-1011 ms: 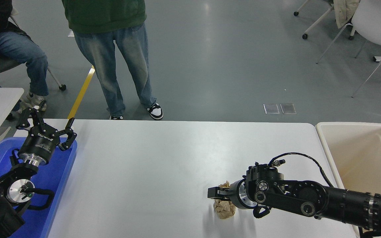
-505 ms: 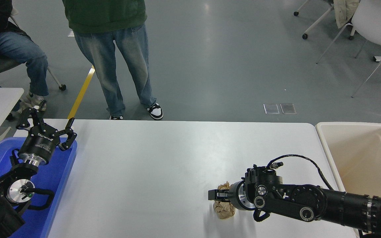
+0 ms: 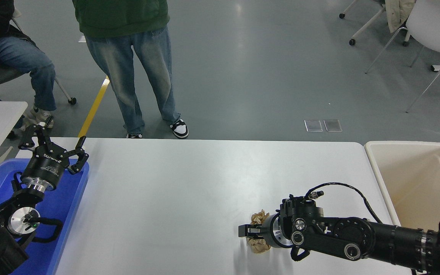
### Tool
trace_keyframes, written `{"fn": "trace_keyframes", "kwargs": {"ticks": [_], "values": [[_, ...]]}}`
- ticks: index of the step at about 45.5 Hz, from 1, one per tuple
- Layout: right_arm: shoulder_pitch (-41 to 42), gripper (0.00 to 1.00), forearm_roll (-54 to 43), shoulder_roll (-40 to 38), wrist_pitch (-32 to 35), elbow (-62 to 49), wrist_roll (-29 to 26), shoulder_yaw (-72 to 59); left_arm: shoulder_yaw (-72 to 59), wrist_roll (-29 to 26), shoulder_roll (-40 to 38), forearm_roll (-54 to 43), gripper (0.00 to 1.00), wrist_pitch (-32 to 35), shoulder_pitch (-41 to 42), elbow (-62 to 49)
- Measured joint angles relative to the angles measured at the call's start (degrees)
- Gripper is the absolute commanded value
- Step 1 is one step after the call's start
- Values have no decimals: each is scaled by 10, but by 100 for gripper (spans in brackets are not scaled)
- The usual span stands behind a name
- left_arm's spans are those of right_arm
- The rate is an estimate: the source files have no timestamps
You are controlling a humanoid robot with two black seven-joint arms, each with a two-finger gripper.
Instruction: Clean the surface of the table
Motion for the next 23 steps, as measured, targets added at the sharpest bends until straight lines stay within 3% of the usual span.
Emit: {"fn": "trace_keyframes", "kwargs": {"ticks": [23], "values": [[5,0,1,2,2,-6,20,5,0,0,0,0,100,0,0,0]]}}
